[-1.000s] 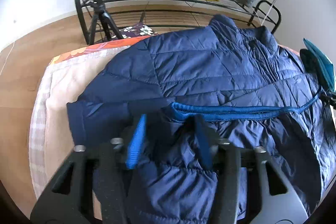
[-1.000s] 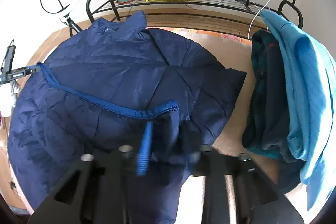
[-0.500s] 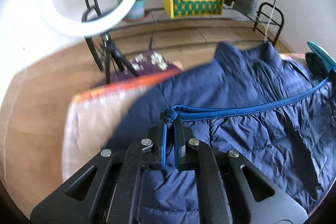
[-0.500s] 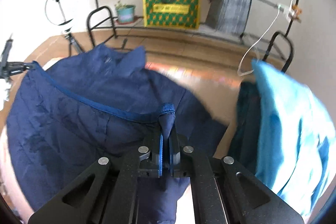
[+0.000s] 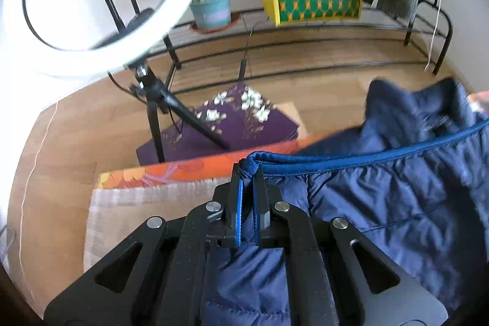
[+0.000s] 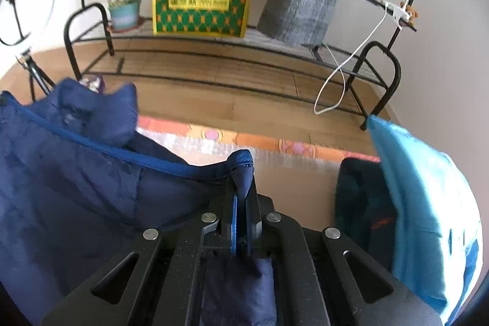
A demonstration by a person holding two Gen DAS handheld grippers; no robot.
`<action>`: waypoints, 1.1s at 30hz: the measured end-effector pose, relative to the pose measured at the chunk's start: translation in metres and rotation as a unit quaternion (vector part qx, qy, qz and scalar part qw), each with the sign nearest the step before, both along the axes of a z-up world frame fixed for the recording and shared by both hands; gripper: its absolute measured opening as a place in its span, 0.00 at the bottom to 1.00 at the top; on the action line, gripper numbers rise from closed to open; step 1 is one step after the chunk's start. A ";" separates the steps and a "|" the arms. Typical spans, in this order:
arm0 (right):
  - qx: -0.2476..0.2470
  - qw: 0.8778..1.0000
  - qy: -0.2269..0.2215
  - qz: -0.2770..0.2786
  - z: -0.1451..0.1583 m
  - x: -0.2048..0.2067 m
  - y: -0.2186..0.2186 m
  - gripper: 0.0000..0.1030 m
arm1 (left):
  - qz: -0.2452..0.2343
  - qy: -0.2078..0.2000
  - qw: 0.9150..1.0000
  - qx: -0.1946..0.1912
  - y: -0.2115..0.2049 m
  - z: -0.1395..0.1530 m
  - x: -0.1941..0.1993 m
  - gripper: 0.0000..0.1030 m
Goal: Fold large clothes
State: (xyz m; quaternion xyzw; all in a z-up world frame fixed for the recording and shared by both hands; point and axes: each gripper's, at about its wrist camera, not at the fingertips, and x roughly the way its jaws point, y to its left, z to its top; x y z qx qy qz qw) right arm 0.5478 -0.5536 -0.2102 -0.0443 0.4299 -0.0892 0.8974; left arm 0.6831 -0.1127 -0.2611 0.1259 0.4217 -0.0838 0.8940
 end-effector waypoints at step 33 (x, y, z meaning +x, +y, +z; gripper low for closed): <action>0.212 0.976 -0.038 -0.035 0.039 -0.276 0.031 0.42 | -0.186 0.022 0.981 -0.049 -0.106 0.036 -0.218 0.46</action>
